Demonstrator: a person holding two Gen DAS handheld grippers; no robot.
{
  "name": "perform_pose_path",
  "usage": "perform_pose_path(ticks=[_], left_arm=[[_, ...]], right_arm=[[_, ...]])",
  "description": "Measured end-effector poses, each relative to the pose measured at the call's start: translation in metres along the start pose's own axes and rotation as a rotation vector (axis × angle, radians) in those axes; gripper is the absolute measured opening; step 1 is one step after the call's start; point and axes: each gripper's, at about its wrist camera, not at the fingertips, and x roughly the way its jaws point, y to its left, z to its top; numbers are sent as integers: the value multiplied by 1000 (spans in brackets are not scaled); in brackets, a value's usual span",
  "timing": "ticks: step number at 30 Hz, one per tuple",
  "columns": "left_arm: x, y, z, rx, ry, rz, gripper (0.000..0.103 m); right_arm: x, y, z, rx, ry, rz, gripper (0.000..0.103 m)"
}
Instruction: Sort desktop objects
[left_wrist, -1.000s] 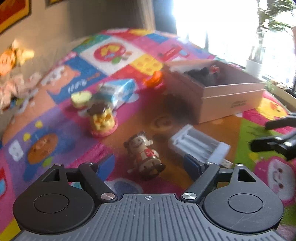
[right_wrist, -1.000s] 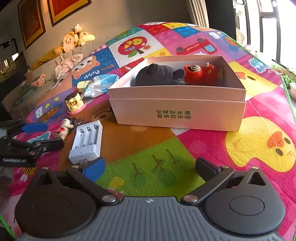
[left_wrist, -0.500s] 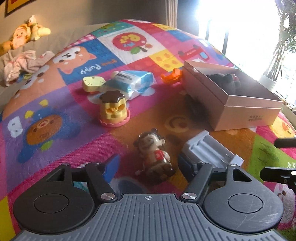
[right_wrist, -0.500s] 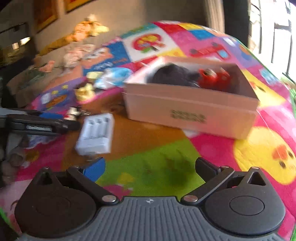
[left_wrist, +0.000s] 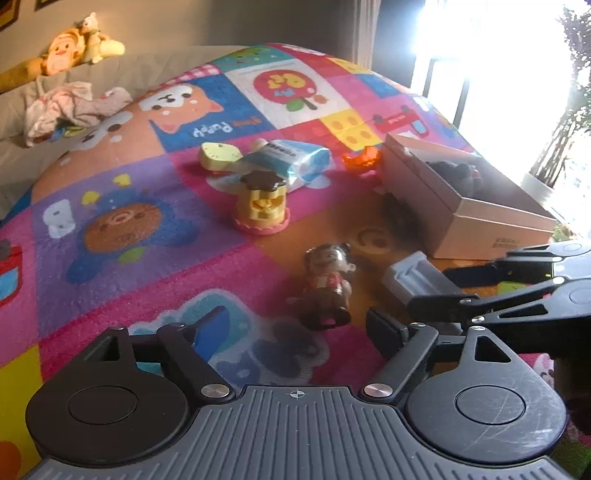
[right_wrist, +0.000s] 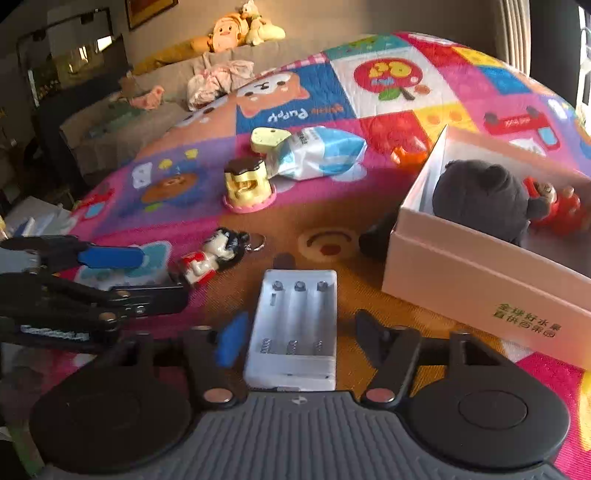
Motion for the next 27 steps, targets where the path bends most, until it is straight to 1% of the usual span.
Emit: perform_pose_path(ticks=[2, 4, 8, 11, 14, 17, 19, 20, 21, 25, 27], left_arm=[[1, -3, 1, -9, 8, -27, 87], [3, -8, 0, -14, 19, -57, 87], [4, -19, 1, -42, 54, -176, 88], [6, -29, 5, -32, 50, -202, 91], [15, -36, 12, -25, 47, -191, 93], [29, -35, 20, -49, 54, -161, 94], [37, -32, 26, -81, 61, -135, 94], [40, -31, 30, -97, 61, -125, 94], [43, -30, 34, -107, 60, -117, 94], [58, -28, 46, -140, 62, -77, 95], [69, -28, 53, -145, 66, -46, 95]], right_arm=[[-5, 0, -1, -5, 20, 21, 48], [-17, -3, -7, 6, 19, 33, 48], [-40, -13, -22, 20, 0, -5, 48], [-52, -20, -36, 32, -24, -71, 48], [-56, -31, -46, 82, -28, -95, 48], [-58, -39, -54, 132, -53, -103, 50], [-59, -38, -57, 128, -68, -115, 55], [-59, -37, -58, 118, -76, -122, 60], [-58, -36, -60, 110, -83, -128, 63], [-60, -37, -61, 111, -105, -116, 66], [-60, -38, -61, 115, -110, -112, 67]])
